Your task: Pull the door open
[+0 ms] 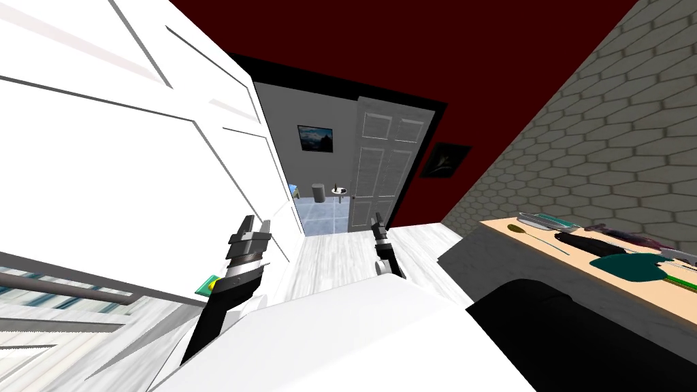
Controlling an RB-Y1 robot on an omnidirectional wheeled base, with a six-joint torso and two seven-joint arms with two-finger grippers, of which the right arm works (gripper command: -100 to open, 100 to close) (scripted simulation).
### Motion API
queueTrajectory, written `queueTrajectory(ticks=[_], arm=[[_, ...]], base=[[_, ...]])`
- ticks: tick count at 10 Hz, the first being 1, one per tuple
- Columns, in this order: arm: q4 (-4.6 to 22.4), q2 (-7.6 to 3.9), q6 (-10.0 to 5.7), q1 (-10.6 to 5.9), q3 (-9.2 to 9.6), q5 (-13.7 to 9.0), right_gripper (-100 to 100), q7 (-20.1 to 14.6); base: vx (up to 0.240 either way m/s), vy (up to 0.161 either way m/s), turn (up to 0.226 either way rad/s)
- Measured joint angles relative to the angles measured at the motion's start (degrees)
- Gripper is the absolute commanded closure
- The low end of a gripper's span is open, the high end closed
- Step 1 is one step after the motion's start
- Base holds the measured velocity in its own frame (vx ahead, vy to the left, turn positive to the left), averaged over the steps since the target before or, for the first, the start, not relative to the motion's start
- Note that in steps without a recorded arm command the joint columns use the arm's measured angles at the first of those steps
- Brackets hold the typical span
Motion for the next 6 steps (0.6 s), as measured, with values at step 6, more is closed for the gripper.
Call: queueTrajectory(ticks=[6], arm=[[10.43, -0.89, -1.87, -4.96, -0.12, -2.00, -100, 0.28]], base=[[0.095, -0.017, 0.035]])
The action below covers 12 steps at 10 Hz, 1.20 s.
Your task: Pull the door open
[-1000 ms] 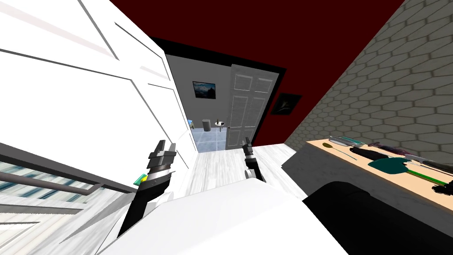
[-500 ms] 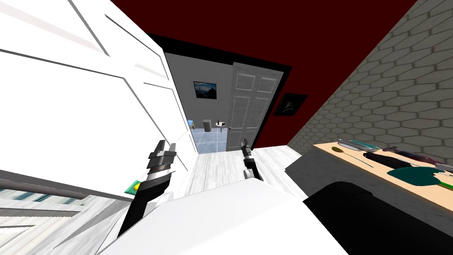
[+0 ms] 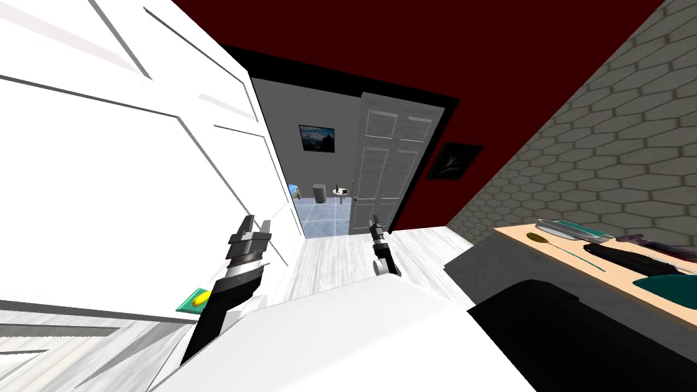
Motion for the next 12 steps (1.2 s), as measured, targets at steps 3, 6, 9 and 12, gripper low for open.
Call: queueTrajectory(ticks=[3, 6, 9, 12], arm=[[4.36, -0.56, -0.90, -1.77, -0.07, -0.92, -100, -0.08], [8.88, -0.89, -1.69, -3.61, -0.04, -1.78, -100, 0.04], [12.95, -1.09, -2.40, -5.58, -0.09, -2.47, -100, 0.17], [17.64, -1.37, -3.21, -7.67, -0.04, -3.46, -100, 0.37]], base=[[0.079, -0.014, 0.023], [0.076, -0.019, 0.032], [0.077, -0.021, 0.032], [0.093, -0.016, 0.028]])
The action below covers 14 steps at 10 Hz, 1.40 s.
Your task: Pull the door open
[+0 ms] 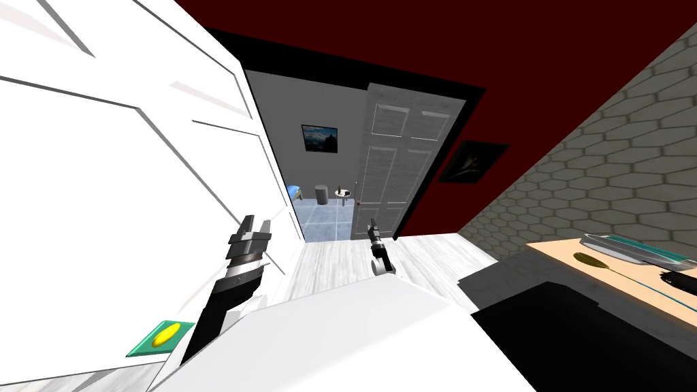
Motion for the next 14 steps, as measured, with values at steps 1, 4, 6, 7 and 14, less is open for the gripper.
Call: queueTrajectory(ticks=[1, 4, 6, 7, 14], arm=[[1.02, -0.11, -0.25, -0.38, -0.01, -0.17, -100, -0.01], [6.05, -0.53, -1.24, -2.57, -0.06, -1.06, -100, -0.03], [8.94, -0.66, -1.72, -3.81, -0.01, -1.68, -100, 0.13], [10.29, -0.74, -1.96, -4.40, 0.00, -2.00, -100, 0.17], [20.73, -1.32, -3.94, -8.98, -0.04, -3.83, -100, 0.36]], base=[[0.047, -0.008, 0.025], [0.083, -0.019, 0.036], [0.098, -0.016, 0.032], [0.062, -0.025, 0.013], [0.089, -0.023, 0.030]])
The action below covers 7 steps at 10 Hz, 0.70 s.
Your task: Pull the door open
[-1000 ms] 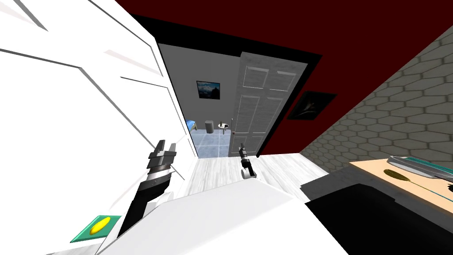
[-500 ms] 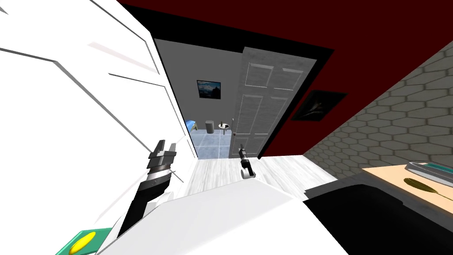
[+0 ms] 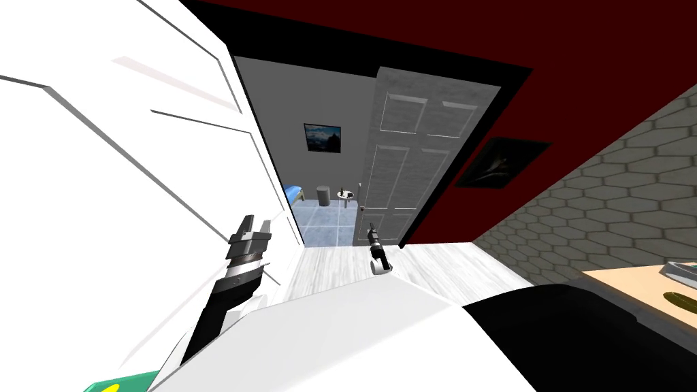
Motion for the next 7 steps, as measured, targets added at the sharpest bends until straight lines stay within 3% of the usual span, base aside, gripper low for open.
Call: queueTrajectory(ticks=[7], arm=[[9.82, -0.48, -1.77, -4.29, 0.01, -1.90, -100, 0.28]], base=[[0.098, -0.027, 0.031]])
